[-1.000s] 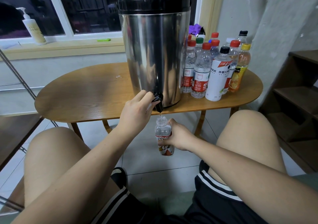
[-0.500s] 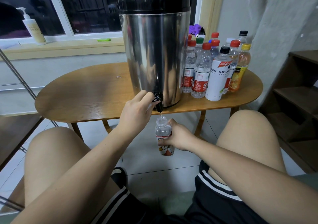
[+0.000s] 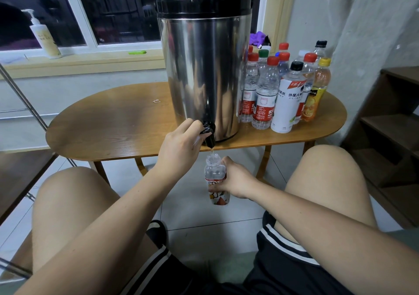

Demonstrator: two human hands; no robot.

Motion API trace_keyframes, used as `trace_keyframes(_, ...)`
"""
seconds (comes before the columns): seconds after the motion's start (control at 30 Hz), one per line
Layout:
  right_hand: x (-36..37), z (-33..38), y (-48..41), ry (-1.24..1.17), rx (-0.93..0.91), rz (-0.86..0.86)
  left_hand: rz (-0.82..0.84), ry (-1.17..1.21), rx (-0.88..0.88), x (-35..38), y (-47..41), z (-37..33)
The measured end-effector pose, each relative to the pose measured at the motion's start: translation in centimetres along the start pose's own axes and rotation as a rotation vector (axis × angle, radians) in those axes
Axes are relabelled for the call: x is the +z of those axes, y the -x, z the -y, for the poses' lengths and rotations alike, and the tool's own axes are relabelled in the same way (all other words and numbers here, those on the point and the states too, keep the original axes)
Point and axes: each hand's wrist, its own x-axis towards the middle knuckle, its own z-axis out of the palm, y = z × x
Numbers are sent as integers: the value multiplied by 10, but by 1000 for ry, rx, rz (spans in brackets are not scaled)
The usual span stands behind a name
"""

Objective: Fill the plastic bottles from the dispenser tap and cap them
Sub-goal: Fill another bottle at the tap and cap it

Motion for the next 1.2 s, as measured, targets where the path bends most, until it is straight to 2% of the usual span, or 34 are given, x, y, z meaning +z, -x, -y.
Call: trace_keyframes(1.2,0,0,0,-16,9,0,-8,-40,28,-1,1,-7)
